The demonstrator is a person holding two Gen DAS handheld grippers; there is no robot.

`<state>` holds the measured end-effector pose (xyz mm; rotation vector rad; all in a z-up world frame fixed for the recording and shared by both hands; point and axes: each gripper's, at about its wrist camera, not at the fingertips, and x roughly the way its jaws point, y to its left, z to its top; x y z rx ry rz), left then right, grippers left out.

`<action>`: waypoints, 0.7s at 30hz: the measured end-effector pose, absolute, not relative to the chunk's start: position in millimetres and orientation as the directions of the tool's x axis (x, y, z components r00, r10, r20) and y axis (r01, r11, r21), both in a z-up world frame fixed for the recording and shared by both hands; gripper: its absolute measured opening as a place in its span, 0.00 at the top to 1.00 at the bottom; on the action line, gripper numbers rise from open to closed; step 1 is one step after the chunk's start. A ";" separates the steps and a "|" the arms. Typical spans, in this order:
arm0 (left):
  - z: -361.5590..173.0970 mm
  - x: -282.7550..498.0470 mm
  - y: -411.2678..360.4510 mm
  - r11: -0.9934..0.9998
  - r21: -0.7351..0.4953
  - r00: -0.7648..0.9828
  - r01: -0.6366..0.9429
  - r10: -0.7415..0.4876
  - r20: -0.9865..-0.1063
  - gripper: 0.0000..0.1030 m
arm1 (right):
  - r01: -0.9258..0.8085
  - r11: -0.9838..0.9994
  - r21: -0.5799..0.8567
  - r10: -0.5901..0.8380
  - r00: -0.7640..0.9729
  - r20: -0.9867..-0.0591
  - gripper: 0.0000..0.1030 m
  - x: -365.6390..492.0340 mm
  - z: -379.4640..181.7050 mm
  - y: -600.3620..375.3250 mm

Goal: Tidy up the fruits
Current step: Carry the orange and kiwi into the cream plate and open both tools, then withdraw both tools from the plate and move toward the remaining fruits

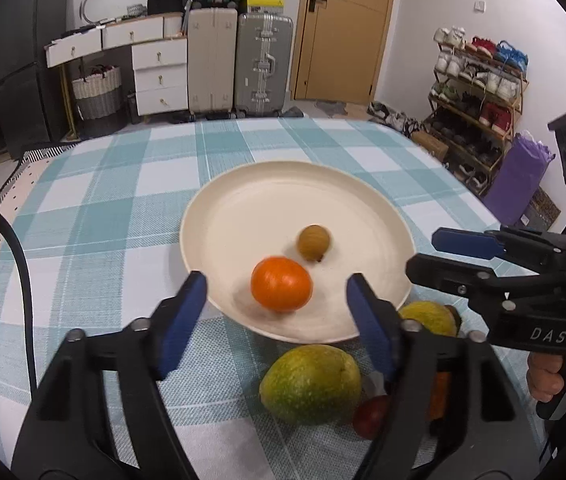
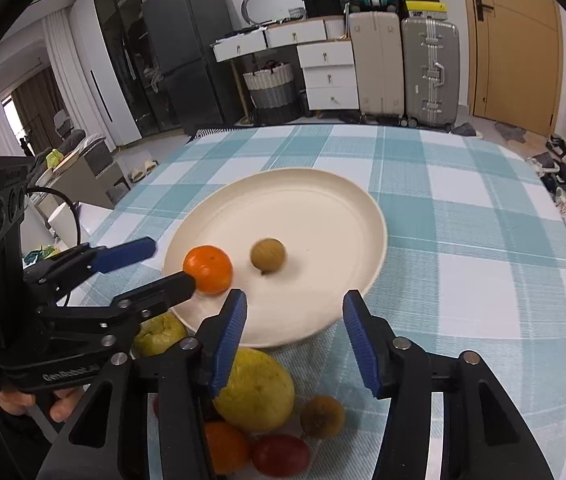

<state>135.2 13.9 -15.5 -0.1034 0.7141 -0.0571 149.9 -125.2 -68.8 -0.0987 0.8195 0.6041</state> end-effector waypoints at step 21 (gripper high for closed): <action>8.0 49.9 11.8 0.994 -0.109 0.815 -0.016 -0.051 -0.578 0.01 | -0.540 0.832 0.124 0.473 0.576 -0.667 0.00 90.6 -61.8 -165.4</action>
